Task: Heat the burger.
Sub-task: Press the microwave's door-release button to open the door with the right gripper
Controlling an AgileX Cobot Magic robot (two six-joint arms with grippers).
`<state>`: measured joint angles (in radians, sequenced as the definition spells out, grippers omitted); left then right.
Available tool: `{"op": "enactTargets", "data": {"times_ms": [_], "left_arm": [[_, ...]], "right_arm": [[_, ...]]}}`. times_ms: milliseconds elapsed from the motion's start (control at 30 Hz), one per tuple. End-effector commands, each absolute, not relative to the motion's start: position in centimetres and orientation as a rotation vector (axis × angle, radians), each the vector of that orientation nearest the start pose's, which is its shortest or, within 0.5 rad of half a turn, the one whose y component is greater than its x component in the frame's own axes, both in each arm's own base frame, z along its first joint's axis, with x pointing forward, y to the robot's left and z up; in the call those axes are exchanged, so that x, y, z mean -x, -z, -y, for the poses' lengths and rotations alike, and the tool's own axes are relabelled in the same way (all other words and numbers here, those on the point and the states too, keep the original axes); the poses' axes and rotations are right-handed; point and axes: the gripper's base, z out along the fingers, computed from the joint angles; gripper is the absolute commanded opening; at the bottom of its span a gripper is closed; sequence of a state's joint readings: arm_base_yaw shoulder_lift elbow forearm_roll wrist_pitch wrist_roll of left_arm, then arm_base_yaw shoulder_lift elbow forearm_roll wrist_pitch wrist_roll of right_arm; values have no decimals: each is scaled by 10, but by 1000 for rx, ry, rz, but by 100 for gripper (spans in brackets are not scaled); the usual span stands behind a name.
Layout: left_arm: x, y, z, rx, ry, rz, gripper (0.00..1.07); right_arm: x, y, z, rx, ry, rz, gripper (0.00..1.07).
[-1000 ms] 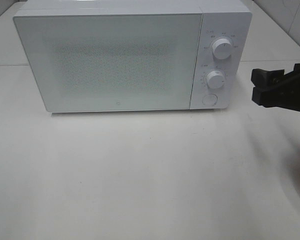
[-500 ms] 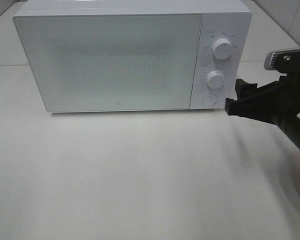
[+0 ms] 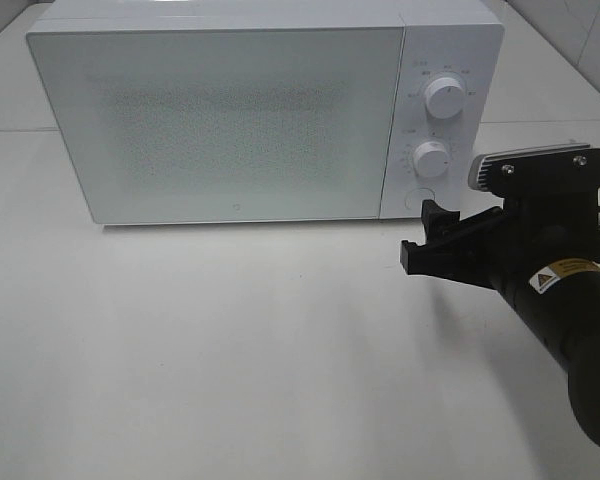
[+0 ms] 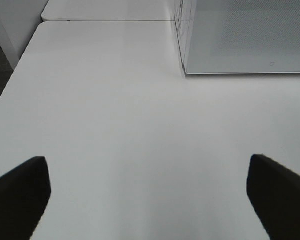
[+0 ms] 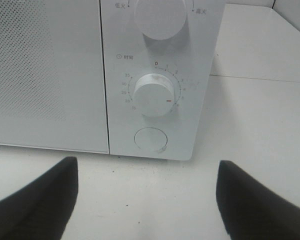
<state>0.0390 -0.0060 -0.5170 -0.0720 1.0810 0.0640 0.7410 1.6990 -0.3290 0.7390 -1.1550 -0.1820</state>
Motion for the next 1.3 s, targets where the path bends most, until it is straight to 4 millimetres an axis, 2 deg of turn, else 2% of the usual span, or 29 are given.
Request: {"op": "enactTargets", "data": {"times_ms": [33, 233, 333, 400, 433, 500, 567, 600, 700, 767, 800, 867, 1133, 1300], "left_arm": [[11, -281, 7, -28, 30, -2009, 100], [11, -281, 7, -28, 30, -2009, 100], [11, -281, 7, -28, 30, -2009, 100], [11, -281, 7, -28, 30, -2009, 100], [11, -281, 7, -28, 30, -2009, 100], [11, -281, 7, -28, 30, -2009, 100], [11, -281, 7, -28, 30, -2009, 100], [11, -281, 7, -28, 30, -2009, 100], [11, -281, 7, -28, 30, -2009, 100], [11, -281, 7, -28, 30, -2009, 100], [11, -281, 7, -28, 30, -2009, 100], [11, -281, 7, -28, 30, -2009, 100], [11, -281, 7, -28, 30, -2009, 100], [11, -281, 7, -28, 30, -2009, 100]], "right_arm": [[-213, -146, -119, 2, -89, -1754, 73], [-213, -145, -119, -61, -142, -1756, 73], [-213, -145, -119, -151, -217, -1753, 72], [-213, -145, -119, -324, -360, -1739, 67], [-213, -145, -119, -324, -360, -1739, 67], [-213, -145, -119, -473, -482, -1716, 59], [-213, -145, -119, -536, -533, -1703, 55], [-213, -145, -119, -671, -643, -1670, 47], [-213, -145, -119, -742, -702, -1650, 43], [-213, -145, -119, -972, -888, -1566, 26], [-213, -145, -119, -972, -888, -1566, 26], [-213, -145, -119, -1091, -984, -1513, 16], [-213, -145, -119, -1201, -1077, -1457, 0], [-213, -145, -119, -1217, -1089, -1448, 0]]}}
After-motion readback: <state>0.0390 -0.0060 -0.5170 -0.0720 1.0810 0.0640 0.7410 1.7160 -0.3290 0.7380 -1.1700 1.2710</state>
